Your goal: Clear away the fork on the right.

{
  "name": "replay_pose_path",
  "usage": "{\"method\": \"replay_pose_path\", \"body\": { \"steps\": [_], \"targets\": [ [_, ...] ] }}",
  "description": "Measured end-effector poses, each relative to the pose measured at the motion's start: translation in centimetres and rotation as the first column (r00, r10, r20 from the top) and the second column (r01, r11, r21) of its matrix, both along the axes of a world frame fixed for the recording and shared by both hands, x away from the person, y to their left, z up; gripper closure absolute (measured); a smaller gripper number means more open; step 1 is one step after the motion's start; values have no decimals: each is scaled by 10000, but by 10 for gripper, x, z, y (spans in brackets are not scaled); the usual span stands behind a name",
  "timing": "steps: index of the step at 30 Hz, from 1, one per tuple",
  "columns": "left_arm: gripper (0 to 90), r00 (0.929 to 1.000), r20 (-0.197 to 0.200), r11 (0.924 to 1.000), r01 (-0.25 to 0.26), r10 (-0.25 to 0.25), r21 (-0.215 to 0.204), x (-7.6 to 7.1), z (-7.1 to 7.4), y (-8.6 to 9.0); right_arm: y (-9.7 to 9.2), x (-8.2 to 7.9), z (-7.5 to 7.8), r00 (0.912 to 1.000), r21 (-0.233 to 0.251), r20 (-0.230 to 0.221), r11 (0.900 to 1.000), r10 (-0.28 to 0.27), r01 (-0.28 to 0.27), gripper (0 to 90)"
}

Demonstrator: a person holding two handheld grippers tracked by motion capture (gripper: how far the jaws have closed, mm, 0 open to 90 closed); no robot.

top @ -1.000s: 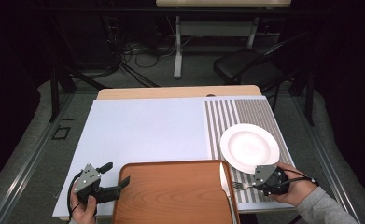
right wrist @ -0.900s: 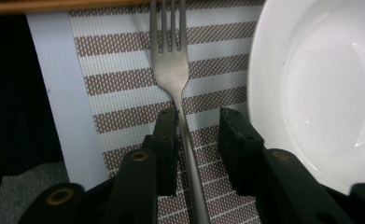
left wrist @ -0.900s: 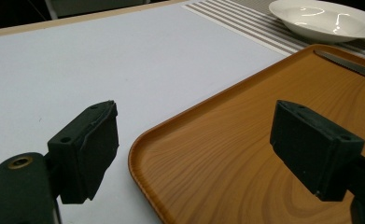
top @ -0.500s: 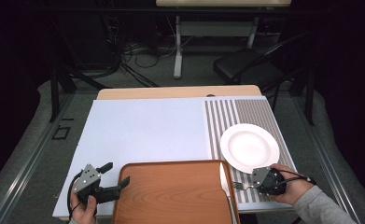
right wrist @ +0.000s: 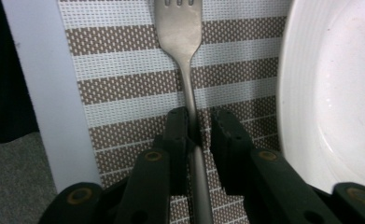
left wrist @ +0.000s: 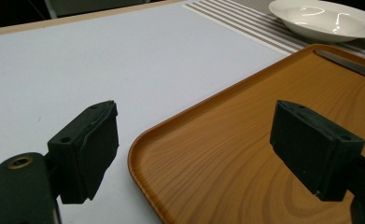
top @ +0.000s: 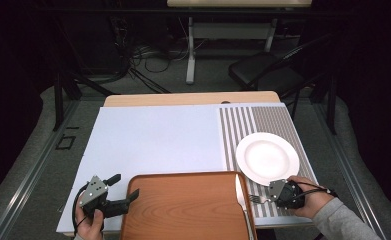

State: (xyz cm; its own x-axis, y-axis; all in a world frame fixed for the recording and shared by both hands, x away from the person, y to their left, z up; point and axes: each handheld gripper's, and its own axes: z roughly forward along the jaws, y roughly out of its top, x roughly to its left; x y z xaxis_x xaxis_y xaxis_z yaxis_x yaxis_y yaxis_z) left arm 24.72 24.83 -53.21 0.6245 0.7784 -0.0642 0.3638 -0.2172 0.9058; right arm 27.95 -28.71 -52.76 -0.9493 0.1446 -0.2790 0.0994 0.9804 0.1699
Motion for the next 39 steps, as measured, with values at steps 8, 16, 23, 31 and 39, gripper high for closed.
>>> {"method": "replay_pose_path", "body": {
  "steps": [8, 16, 23, 31, 39],
  "targets": [
    [157, 10000, 10, 10000, -8, 8, 14, 0, 0, 0, 0, 1, 0, 9997, 15, -250, 10000, 32, -32, 807],
    [157, 10000, 13, 10000, 34, -34, 20, 0, 0, 0, 3, 2, 0, 9993, -214, -371, 9998, 0, -8, 813],
    [157, 10000, 19, 10000, 29, -29, 33, 0, 0, 0, 7, 2, 0, 9988, -544, -411, 9981, 273, -295, 835],
    [157, 10000, 1, 10000, -7, 7, 23, 0, 0, 0, 7, 2, 1, 9979, -633, -481, 9969, 441, -471, 847],
    [157, 10000, 6, 10000, -5, 5, 41, 0, 0, 0, 7, 2, 2, 9986, -432, -464, 9987, 267, -287, 850]
  ]
}}
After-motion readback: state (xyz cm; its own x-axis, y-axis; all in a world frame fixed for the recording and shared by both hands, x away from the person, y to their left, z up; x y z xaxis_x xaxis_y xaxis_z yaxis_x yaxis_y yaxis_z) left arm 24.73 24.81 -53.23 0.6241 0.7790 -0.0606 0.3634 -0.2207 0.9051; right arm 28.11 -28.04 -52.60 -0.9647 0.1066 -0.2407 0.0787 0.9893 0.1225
